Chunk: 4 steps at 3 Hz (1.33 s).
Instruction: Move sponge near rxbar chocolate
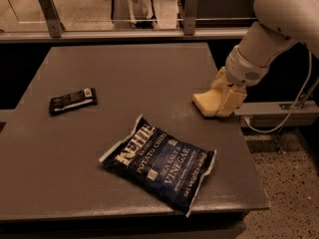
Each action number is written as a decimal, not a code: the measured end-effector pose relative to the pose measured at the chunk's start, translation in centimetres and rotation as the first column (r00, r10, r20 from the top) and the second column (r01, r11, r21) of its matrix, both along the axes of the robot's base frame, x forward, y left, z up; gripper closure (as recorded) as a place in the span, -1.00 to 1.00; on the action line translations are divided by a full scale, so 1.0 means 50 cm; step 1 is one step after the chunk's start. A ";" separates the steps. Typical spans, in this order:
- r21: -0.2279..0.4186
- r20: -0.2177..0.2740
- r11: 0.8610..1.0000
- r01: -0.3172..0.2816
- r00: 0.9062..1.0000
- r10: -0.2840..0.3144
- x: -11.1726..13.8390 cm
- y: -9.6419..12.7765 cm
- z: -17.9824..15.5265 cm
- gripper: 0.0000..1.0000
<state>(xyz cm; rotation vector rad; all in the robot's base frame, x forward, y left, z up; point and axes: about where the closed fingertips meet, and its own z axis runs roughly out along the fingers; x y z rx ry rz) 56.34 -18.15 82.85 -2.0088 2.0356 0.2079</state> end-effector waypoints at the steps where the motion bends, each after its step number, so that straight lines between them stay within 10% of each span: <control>1: 0.000 0.000 1.000 -0.001 1.000 0.001 0.000 0.001 0.007 0.74; 4: -0.011 0.186 0.999 -0.052 0.981 0.053 0.164 0.159 0.218 1.00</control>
Offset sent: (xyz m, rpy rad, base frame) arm 0.0572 0.0349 0.0817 -0.0467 -0.1387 0.0360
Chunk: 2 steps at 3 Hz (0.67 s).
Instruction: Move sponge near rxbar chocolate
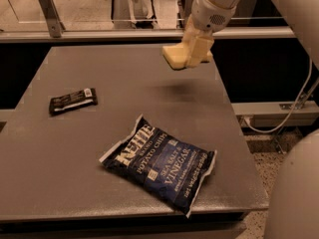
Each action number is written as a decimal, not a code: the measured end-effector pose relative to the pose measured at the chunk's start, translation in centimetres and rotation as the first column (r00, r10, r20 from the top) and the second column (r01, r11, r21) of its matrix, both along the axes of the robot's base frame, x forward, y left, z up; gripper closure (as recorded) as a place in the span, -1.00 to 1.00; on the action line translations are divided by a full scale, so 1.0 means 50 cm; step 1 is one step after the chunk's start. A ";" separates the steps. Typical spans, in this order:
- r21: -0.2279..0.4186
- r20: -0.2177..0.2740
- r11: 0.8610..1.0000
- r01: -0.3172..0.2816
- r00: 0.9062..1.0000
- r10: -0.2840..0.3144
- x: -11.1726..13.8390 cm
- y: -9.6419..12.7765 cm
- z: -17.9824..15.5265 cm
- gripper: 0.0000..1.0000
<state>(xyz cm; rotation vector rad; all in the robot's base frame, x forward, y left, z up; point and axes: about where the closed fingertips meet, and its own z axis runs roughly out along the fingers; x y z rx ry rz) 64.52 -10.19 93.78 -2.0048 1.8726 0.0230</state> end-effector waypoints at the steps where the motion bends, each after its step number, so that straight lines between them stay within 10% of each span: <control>1: 0.067 0.036 0.998 -0.017 0.999 0.015 0.022 0.090 0.031 1.00; 2: 0.167 0.039 0.986 -0.026 0.999 0.020 0.011 0.183 0.028 1.00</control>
Offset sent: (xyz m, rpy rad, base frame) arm -0.0097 0.1554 -0.0018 0.2995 -0.0176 0.0355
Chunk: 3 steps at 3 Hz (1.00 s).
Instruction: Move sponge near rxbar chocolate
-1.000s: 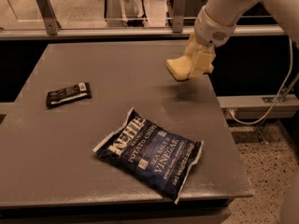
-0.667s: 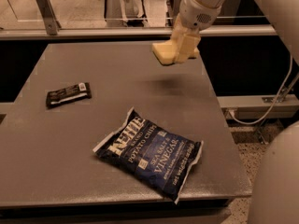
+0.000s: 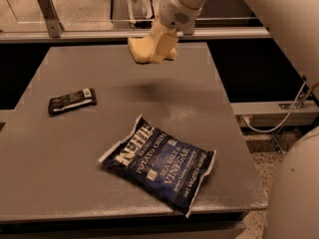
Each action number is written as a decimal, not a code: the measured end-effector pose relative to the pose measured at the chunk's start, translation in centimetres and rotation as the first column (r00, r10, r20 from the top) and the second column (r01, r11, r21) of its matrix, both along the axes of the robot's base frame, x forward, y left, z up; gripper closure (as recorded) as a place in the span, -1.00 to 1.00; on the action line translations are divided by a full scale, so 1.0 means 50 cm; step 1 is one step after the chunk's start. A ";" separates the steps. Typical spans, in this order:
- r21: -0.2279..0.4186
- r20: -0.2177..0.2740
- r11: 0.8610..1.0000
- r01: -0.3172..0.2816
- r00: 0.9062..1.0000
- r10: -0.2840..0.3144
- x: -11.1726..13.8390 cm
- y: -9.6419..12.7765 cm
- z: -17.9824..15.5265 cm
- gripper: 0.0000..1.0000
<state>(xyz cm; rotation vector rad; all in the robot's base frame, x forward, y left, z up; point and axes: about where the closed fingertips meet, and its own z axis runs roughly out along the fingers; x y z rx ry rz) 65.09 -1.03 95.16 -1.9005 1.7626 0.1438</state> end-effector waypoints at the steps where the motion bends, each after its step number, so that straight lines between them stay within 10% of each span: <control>1: 0.057 -0.022 0.998 -0.013 1.000 0.014 -0.028 0.098 -0.043 1.00; 3: 0.051 -0.117 0.998 -0.025 0.993 0.031 -0.061 0.224 -0.149 0.63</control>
Offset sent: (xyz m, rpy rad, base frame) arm -0.0381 0.1307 -0.0931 0.0984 0.1524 0.0299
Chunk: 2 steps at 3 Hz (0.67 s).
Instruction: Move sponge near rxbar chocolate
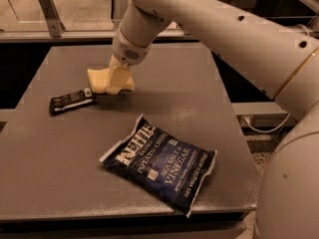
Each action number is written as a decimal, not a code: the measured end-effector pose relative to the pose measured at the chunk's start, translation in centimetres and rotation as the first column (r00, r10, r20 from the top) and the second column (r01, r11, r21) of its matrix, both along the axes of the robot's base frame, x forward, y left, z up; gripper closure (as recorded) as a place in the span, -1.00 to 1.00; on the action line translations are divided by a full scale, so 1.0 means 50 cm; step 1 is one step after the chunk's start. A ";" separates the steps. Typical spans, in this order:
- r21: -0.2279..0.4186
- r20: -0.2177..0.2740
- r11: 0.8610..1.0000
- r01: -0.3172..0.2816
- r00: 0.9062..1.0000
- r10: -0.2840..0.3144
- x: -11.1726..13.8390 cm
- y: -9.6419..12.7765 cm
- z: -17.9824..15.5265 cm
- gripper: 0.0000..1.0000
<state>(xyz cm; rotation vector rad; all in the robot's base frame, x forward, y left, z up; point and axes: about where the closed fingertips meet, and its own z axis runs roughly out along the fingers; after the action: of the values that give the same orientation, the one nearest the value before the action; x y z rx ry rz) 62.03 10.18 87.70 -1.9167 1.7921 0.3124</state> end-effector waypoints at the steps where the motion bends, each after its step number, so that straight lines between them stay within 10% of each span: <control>1: 0.000 -0.001 1.000 -0.001 1.000 0.001 -0.001 0.001 -0.001 0.16; 2: -0.001 -0.003 1.000 -0.004 1.000 0.004 -0.002 0.003 -0.004 -0.30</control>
Offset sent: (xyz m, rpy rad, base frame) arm -0.0003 0.0003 -0.0004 0.0004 0.0010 0.0011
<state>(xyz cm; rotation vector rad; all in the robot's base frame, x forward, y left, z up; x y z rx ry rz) 61.95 10.32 87.51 -1.9212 1.7914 0.3164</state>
